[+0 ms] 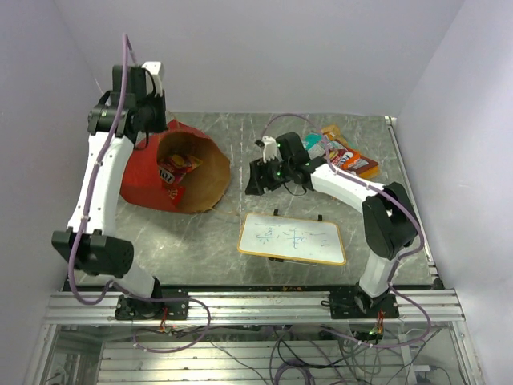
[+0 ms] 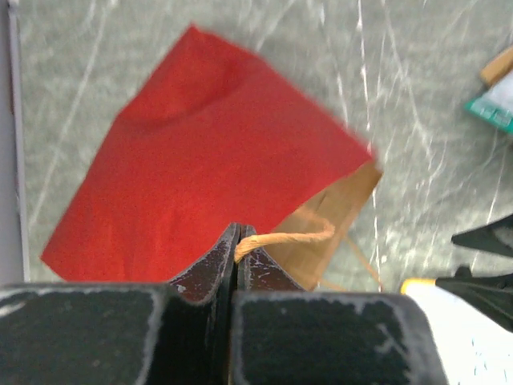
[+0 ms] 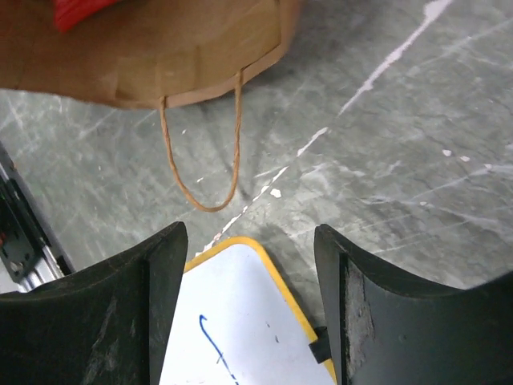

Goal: Take the snacks out of the paper bag
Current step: Adjust the paper bag at the center of the board.

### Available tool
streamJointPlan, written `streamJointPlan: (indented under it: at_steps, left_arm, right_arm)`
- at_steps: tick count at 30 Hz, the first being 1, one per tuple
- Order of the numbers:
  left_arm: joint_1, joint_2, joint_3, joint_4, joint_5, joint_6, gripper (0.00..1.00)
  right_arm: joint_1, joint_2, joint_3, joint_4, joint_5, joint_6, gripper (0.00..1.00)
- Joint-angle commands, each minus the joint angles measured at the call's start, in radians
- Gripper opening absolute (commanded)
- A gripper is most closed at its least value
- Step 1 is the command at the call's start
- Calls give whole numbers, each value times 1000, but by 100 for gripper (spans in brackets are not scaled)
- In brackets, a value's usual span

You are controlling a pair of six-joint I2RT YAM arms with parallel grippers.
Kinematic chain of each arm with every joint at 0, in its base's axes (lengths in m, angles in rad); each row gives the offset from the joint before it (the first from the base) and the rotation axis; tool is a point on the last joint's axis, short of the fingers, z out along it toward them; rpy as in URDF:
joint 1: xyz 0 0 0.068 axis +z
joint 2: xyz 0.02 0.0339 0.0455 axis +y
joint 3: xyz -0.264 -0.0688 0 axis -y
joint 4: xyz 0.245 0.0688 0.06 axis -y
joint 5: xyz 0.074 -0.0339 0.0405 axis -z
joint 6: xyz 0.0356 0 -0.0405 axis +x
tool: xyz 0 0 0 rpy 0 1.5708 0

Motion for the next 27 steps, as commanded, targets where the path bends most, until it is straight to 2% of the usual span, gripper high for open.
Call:
streamJointPlan:
  at_steps: [1,6,9,17,22,27]
  left_arm:
    - [3,-170,-179,45,47,-33,7]
    - [3,-308,-339,39,46,-68,7]
    - [3,-355,-382,48,42,-107,7]
    - [3,-403,-449,69,115,-210,7]
    - [3,-386,-426,41,151,-248,7]
    - [3,-335,-348,-26,156,-292,7]
  right_arm:
    - [63,-108,-70,120,37,-180,65]
    - [128,-178,-152,224,-40,-498,67]
    - [172,-168,-145,232,-36,-676,68]
    - [326,-124,-161,368,-79,-965,67]
    - [399,-90,-135,406,-93,-1022,62]
    - [457,-57,-155,477,-38,-1090,59]
